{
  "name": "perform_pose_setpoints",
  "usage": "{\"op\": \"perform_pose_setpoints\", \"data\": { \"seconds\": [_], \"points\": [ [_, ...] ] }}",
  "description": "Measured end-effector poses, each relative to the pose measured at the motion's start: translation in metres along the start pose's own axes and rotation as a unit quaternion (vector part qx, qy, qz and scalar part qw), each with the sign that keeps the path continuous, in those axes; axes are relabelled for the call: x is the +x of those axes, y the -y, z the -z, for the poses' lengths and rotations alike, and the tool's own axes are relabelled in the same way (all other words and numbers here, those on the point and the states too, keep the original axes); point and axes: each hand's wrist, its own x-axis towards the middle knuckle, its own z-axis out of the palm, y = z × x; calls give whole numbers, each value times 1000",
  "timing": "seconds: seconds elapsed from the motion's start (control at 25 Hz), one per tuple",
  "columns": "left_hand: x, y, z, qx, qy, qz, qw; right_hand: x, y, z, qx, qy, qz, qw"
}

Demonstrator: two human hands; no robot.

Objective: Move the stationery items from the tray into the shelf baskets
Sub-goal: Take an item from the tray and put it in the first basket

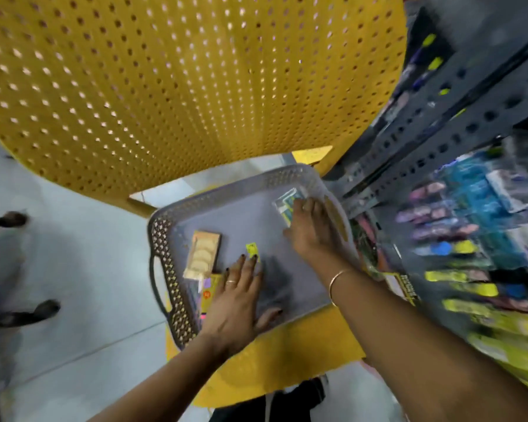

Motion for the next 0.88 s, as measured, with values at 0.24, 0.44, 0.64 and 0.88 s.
{"op": "perform_pose_setpoints", "data": {
  "seconds": [0.24, 0.44, 0.64, 0.88],
  "points": [
    [-11, -13, -20, -17, 29, -10, 999, 4, 1, -8, 15, -23, -28, 999],
    [-13, -17, -25, -8, 40, -22, 999, -10, -7, -2, 8, -38, 0, 999],
    [-13, -20, -24, 13, 28, -22, 999, -29, -16, 25, 32, -76, 23, 996],
    [-11, -20, 2, 45, 84, -29, 995, -64, -27, 101, 83, -122, 10, 989]
  ]
}}
